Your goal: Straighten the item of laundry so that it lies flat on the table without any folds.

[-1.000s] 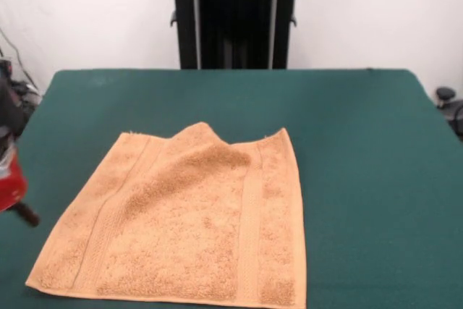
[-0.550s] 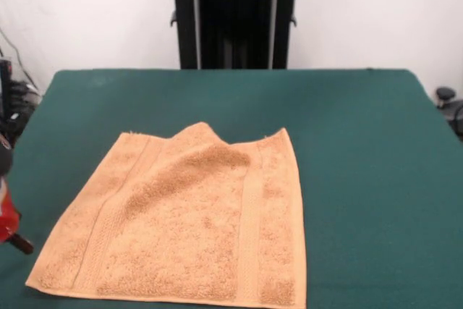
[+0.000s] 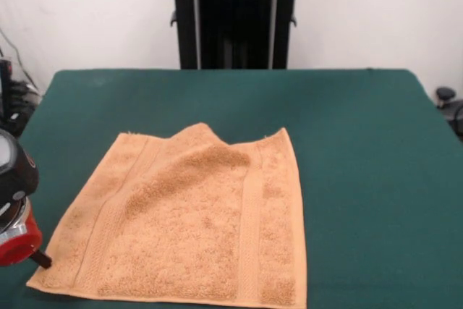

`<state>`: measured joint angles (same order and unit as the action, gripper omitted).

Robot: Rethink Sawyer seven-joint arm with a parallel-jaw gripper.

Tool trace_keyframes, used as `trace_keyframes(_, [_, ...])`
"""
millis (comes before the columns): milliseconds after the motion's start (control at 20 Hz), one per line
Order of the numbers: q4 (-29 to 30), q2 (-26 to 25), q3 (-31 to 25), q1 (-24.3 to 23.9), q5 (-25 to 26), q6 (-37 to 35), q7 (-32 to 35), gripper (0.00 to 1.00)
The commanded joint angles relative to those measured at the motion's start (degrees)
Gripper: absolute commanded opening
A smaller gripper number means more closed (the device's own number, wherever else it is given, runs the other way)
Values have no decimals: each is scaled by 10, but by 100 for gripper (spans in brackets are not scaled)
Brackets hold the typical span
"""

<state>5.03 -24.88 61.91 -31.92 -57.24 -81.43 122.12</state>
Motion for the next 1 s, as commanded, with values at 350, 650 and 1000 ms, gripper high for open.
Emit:
trace_keyframes(350, [-8,-24,87,19,-77,55,75,100])
trace_keyframes(650, [-21,-51,89,0,-35,235,-10,100])
trace_keyframes(1000, [-63,-103,122,-49,-94,375,-122,100])
